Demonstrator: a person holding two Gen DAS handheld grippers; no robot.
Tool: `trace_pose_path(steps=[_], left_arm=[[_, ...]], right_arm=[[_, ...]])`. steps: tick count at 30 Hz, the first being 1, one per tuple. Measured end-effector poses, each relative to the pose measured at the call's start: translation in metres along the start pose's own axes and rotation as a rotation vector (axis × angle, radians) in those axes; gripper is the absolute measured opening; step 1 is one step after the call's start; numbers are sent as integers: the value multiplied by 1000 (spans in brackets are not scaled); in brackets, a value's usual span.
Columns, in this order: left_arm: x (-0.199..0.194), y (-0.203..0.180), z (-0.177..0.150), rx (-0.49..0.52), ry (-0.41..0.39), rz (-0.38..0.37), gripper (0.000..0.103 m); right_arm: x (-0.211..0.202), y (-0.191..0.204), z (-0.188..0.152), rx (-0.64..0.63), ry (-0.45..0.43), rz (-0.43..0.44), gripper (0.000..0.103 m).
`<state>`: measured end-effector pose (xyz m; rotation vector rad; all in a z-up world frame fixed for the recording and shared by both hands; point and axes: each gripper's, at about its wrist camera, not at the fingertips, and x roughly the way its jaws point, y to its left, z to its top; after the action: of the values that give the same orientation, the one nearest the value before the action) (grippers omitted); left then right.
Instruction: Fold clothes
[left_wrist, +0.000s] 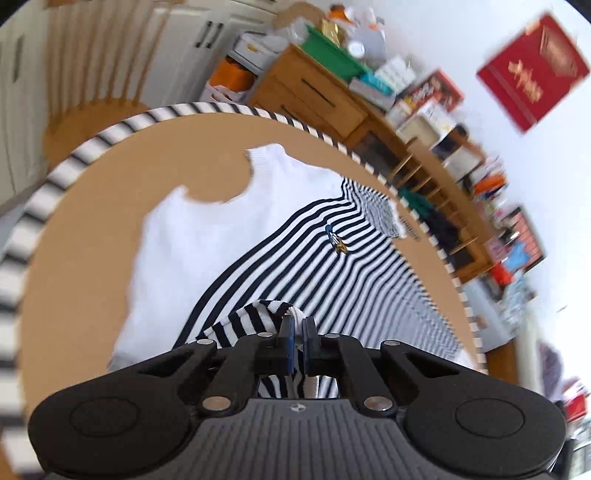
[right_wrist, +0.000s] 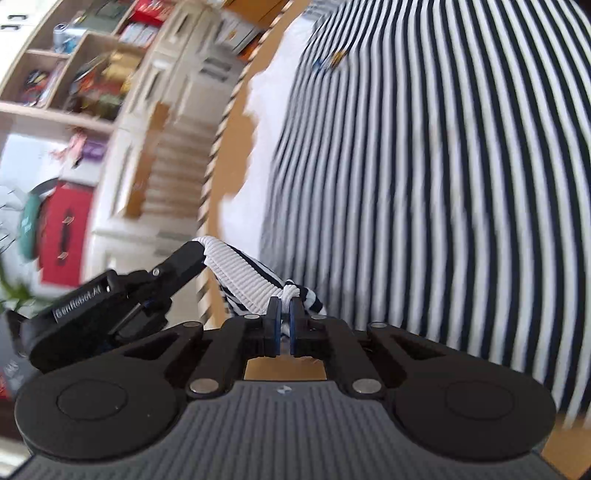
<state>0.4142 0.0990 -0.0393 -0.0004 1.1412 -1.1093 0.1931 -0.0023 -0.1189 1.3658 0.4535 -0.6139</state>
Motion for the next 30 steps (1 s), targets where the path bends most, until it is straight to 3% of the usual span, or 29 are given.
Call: trace_pose_path(steps=[1,3,4,6,8,10,12,16,19,21,24,26,28,30], left_arm=[[18,-5,6,8,16,22,5],[49,-10,14,14,45,82,5],[59,-10,18,13,57,113,6],[61,-6,24,11,38,133,9],[41,0,27,38,-29,129,29],[17,2,23,127,-91,140,37],[5,5,11,234,-49,169,35],[4,12,-30,449,71,203,33],[8,27,-57,558,125,230,22],[4,37,-61,587,133,244,19],[-5,50,-51,586,142,237,13],[-9,53,-41,594,138,247,15],[-10,58,-35,576,146,236,25],[-8,65,-29,549,166,224,28]], right_arm=[[7,-3,11,-10,-9,-27,12],[19,-12,28,-25,-16,-65,35],[20,-18,34,-18,-18,-53,36],[11,-22,40,-53,-61,-49,47],[-2,-21,40,-132,-119,-59,47],[-12,-12,33,-291,-170,-88,42],[-8,2,23,-412,-163,-93,32],[16,31,-2,-582,-103,-85,28],[40,40,-15,-674,-67,-184,27],[43,42,-22,-714,-77,-253,21],[34,46,-30,-720,-86,-326,25],[21,50,-40,-734,-92,-309,25],[16,54,-53,-754,-64,-286,26],[24,50,-64,-770,-9,-330,23]])
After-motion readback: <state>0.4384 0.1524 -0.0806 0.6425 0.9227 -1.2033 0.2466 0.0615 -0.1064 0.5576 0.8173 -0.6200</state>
